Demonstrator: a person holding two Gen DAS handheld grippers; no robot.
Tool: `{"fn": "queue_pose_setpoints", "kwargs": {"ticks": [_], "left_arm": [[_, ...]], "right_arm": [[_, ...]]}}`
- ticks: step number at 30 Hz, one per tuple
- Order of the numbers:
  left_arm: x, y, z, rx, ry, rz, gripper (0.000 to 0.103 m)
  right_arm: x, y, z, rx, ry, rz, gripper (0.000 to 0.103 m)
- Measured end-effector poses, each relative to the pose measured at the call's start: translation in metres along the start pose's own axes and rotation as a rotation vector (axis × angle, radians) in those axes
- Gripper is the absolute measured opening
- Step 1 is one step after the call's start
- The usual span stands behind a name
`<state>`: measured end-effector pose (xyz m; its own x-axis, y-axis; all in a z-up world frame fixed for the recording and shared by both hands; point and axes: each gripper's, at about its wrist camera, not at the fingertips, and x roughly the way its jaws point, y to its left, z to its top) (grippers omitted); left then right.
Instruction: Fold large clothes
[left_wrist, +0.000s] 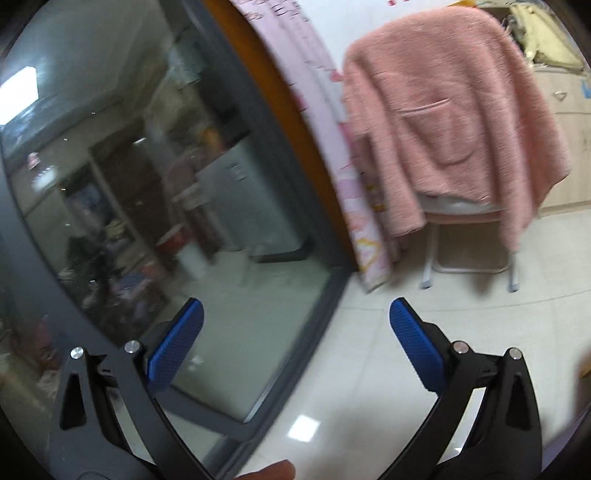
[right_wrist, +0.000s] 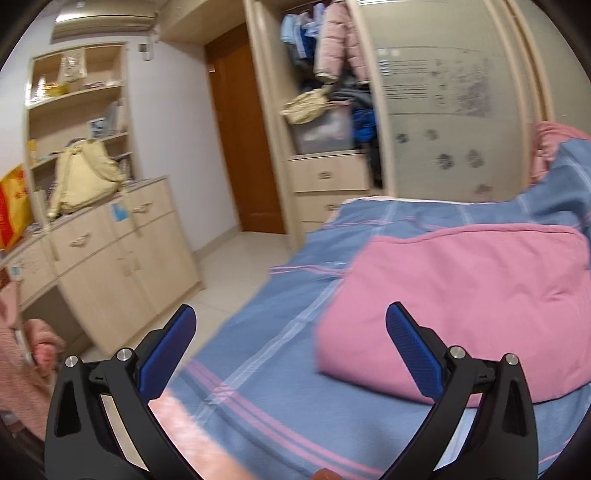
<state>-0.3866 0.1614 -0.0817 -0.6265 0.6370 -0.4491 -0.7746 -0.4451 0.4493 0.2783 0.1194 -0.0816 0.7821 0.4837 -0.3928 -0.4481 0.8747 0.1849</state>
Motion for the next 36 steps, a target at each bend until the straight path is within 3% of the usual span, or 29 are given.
{"fn": "queue_pose_setpoints", "kwargs": {"ticks": [7,11,16,22,24,36], "left_arm": [[0.036,0.06,-0.065,-0.06,0.14,-0.003,0.101],[0.056,0.075,-0.106,-0.148,0.243,-0.07,0.101],[0.06,0.104,-0.136,-0.279,0.288,-0.075,0.101],[0.065,0.114,-0.15,-0.406,0.341,-0.121,0.101],[0.067,0.107,-0.151,-0.394,0.36,-0.146,0.101],[0.051,0.106,-0.153,-0.42,0.339,-0.099,0.101]], "right_arm": [[-0.027,0.083,0.002,-0.079,-0.002,0.171,0.102],[-0.055,0.122,0.001,-0.15,-0.042,0.224,0.102],[-0.069,0.15,0.002,-0.173,-0.041,0.273,0.102],[-0.068,0.174,-0.008,-0.197,-0.017,0.319,0.102],[-0.065,0.179,-0.011,-0.199,0.008,0.327,0.102],[-0.059,0.208,-0.025,-0.249,0.061,0.383,0.102]]}}
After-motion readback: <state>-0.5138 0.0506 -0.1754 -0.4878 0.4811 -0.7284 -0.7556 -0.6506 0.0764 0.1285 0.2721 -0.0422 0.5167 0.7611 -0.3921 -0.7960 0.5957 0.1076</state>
